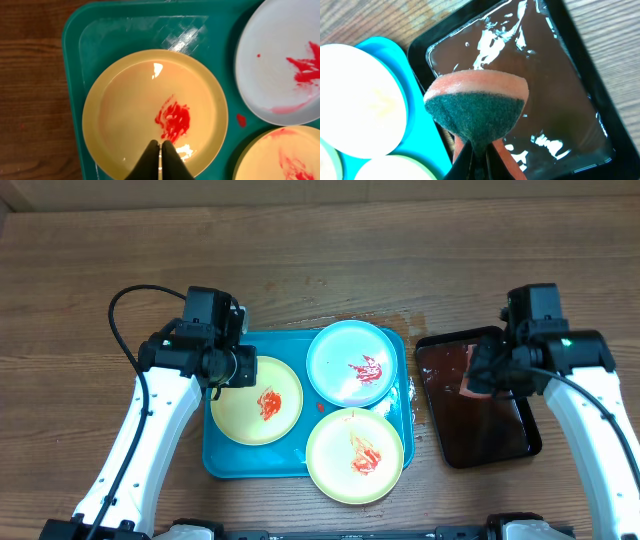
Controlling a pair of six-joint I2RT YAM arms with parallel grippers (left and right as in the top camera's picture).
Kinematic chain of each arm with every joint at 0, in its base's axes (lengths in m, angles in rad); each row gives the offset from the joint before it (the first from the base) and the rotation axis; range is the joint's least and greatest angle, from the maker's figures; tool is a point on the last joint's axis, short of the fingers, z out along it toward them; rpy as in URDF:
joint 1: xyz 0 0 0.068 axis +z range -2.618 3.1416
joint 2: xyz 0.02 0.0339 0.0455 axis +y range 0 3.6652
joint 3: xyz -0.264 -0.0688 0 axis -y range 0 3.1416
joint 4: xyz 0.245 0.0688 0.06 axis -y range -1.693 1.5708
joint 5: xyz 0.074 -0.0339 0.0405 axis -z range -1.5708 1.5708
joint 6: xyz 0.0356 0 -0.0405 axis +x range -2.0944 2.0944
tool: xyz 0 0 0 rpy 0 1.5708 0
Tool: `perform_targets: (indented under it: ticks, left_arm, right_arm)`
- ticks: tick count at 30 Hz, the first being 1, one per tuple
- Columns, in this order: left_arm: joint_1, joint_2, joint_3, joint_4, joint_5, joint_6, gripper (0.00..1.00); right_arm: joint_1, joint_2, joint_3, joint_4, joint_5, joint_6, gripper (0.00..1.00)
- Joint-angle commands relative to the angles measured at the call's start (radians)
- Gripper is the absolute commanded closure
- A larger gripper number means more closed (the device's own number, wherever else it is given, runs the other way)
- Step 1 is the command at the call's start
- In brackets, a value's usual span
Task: Clean dirty plates on tray and stack at the side
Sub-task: 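Grip the left yellow plate's rim with the left gripper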
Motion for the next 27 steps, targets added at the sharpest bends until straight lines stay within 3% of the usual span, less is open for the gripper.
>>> perform_targets:
  ticks: [1,2,6,9,14,17,19,24,27]
  left_arm:
    - [-0.005,-0.014,0.022,-0.026,-0.019,-0.005,0.89]
    - [-0.005,-0.014,0.019,-0.040,-0.016,-0.006,0.87]
    - [-0.005,-0.013,-0.010,-0.077,-0.021,-0.013,0.55]
    - [-0.005,-0.013,-0.047,-0.087,-0.075,-0.048,0.62]
    - [0.002,-0.013,-0.108,-0.074,-0.176,-0.098,0.60]
    - [0.021,-0.013,-0.141,-0.038,-0.179,-0.095,0.57]
    - [0.041,-0.013,-0.169,0.016,-0.156,-0.053,0.50]
    - [0.104,-0.013,-0.236,0.100,-0.092,-0.023,0.49]
    - [0.145,-0.013,-0.249,0.105,-0.074,-0.029,0.55]
  right_arm:
    - [0.004,-0.031,0.017,-0.012,0.050,0.050,0.96]
    - [0.004,-0.031,0.003,-0.008,0.050,0.050,0.96]
    - [0.004,-0.031,-0.074,0.037,0.049,0.050,0.96]
    - [0.004,-0.031,-0.119,0.057,0.041,0.050,0.96]
    - [0.004,-0.031,-0.157,0.064,0.019,0.049,0.96]
    - [0.004,-0.031,-0.170,0.069,0.016,0.049,0.96]
    - [0.004,-0.031,-0.173,0.070,-0.002,0.048,0.96]
    - [0.004,-0.031,-0.173,0.071,-0.014,0.049,0.96]
    - [0.004,-0.031,-0.173,0.071,-0.014,0.049,0.96]
